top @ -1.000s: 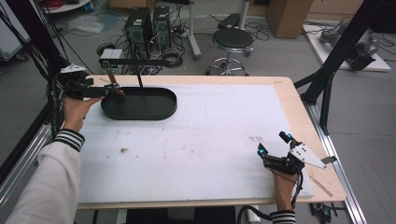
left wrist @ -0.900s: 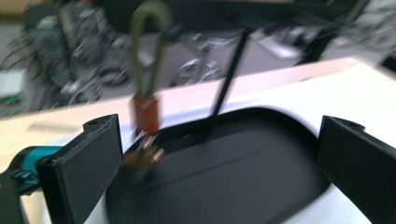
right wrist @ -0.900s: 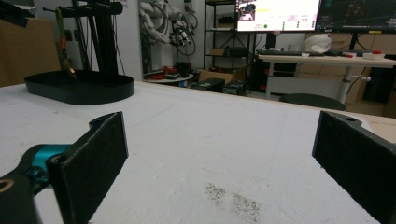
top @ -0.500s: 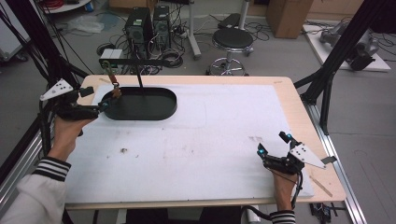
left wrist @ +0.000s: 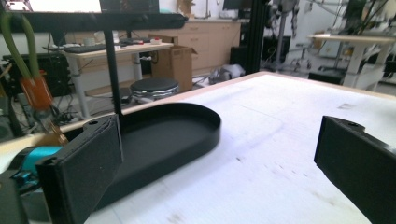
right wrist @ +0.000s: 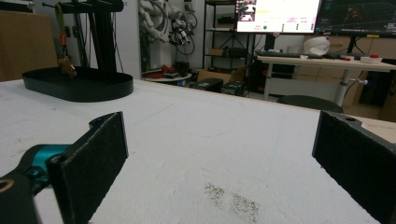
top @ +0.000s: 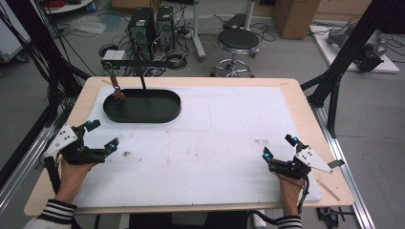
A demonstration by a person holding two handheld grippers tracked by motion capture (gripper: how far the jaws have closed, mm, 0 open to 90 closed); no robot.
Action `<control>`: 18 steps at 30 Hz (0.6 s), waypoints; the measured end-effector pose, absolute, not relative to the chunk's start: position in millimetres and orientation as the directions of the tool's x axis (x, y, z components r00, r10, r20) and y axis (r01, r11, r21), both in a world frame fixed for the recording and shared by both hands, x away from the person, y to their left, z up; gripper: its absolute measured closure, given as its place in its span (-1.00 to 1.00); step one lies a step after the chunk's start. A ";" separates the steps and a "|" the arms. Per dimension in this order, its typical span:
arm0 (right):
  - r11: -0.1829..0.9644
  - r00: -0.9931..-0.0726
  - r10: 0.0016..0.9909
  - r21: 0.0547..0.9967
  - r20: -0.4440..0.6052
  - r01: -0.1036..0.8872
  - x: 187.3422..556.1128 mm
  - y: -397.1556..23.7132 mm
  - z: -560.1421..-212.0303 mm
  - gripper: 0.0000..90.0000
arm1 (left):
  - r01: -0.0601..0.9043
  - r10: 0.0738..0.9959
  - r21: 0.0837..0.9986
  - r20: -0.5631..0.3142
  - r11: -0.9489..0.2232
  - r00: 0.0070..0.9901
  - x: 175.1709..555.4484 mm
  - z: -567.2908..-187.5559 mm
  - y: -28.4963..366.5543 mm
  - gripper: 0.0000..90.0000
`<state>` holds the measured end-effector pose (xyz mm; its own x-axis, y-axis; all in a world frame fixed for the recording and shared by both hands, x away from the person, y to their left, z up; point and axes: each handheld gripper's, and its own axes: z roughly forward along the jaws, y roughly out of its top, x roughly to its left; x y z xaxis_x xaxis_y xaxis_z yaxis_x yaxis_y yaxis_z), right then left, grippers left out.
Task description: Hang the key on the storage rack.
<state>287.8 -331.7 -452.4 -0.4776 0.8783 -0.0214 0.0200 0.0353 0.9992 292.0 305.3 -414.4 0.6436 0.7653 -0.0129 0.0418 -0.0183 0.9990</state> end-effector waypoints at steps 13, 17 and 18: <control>0.033 -0.478 0.878 0.999 -0.019 0.021 287.6 -331.6 -452.5 -0.95 | -0.006 0.791 1.000 0.004 -0.001 0.611 260.7 -452.6 307.6 -0.96; 0.032 -0.479 0.878 0.999 -0.015 0.028 287.2 -331.1 -452.6 -0.95 | -0.013 0.796 1.000 0.008 0.000 0.605 259.5 -453.6 307.8 -0.96; 0.032 -0.479 0.878 0.999 -0.015 0.028 287.2 -331.1 -452.6 -0.95 | -0.012 0.796 1.000 0.009 -0.002 0.605 259.5 -453.5 307.1 -0.96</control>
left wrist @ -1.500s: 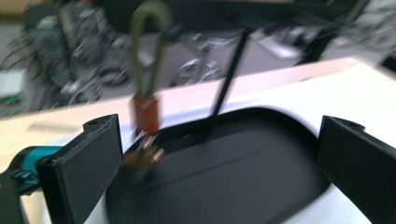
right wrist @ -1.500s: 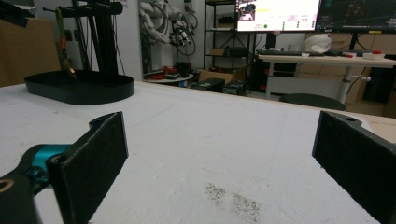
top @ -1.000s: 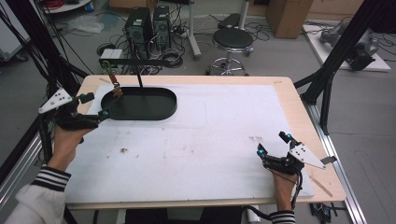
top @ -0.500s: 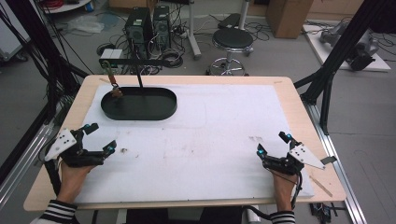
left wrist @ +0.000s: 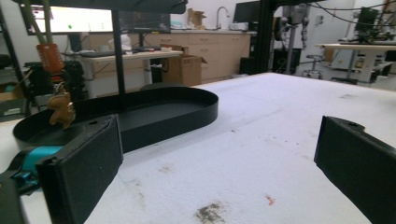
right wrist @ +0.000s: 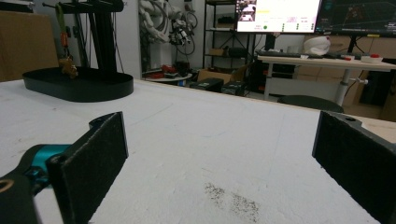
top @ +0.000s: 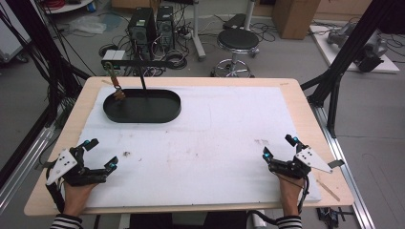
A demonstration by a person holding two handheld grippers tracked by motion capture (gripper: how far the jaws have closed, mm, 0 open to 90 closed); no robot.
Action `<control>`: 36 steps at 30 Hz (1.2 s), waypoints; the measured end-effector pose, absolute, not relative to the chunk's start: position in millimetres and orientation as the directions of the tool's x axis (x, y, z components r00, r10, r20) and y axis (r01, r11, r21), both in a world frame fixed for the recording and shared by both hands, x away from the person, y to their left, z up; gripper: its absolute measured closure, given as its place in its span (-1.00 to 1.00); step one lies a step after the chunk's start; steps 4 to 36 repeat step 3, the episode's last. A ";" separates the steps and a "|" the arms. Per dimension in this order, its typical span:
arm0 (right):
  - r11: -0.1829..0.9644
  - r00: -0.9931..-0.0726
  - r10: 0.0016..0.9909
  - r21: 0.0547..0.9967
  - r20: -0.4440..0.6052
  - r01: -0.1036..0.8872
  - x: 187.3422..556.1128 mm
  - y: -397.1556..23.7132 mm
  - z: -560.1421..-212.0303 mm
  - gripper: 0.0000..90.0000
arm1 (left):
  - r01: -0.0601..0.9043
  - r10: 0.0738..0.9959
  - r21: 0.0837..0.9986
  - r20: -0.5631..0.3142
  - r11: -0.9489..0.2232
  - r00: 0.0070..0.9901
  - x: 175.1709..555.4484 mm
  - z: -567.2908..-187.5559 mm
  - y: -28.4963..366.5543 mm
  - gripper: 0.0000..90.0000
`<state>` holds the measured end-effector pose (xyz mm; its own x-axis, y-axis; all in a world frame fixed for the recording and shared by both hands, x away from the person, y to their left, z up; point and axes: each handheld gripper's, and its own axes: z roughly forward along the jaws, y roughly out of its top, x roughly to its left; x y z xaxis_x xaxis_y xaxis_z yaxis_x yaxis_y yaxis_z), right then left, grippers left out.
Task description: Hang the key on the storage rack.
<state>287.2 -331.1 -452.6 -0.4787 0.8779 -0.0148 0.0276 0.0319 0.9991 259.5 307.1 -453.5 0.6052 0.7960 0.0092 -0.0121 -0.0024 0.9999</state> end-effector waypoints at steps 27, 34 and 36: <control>0.032 -0.479 0.878 0.999 -0.015 0.027 287.1 -331.2 -452.6 -0.95 | -0.005 0.802 1.000 0.005 -0.002 0.598 260.2 -453.3 306.8 -0.96; 0.032 -0.479 0.878 0.999 -0.015 0.027 287.1 -331.2 -452.6 -0.95 | -0.005 0.802 1.000 0.005 -0.002 0.598 260.2 -453.3 306.8 -0.96; 0.032 -0.479 0.878 0.999 -0.015 0.027 287.1 -331.2 -452.6 -0.95 | -0.005 0.802 1.000 0.005 -0.002 0.598 260.2 -453.3 306.8 -0.96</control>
